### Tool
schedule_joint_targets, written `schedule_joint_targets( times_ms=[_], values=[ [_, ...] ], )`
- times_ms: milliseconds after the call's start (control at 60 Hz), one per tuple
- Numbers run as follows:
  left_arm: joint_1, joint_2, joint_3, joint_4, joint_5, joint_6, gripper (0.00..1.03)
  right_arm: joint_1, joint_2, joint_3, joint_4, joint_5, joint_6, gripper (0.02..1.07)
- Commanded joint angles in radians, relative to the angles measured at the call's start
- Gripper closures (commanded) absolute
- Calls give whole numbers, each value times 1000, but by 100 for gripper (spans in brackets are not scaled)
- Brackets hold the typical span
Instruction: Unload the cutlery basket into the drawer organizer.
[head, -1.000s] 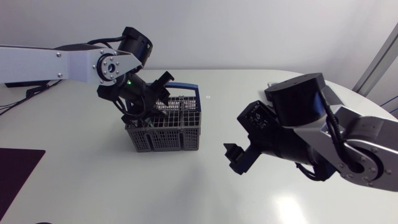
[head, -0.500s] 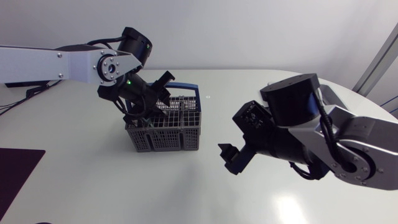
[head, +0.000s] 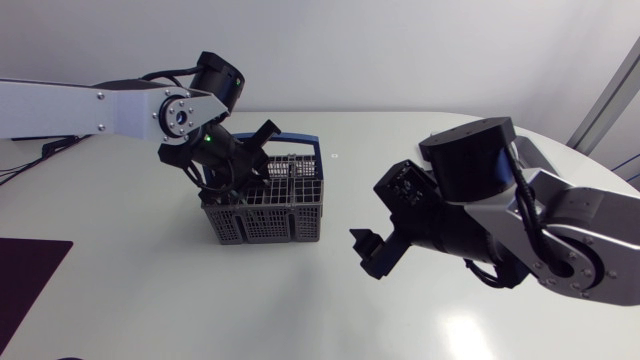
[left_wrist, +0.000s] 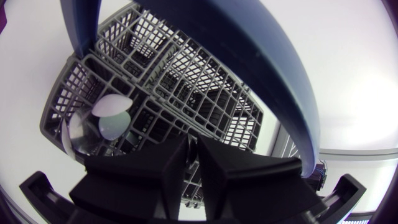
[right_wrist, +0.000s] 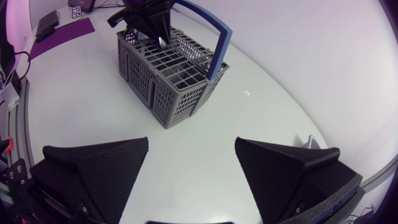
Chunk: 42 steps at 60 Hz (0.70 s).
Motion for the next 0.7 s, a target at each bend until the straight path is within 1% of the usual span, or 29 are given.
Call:
schedule_joint_targets(
  times_ms=[0, 83, 500, 683],
  values=[
    [3, 22, -19, 6, 3, 11, 97, 7, 6, -18, 11, -3, 22, 7],
    [0, 18, -22, 6, 3, 16, 99, 7, 8, -19, 11, -3, 20, 7],
    [14, -26, -36, 12, 0, 19, 99, 8, 6, -19, 9, 5, 17, 7],
    [23, -64, -48, 23, 18, 16, 99, 8, 3, -22, 4, 6, 17, 7]
  ],
)
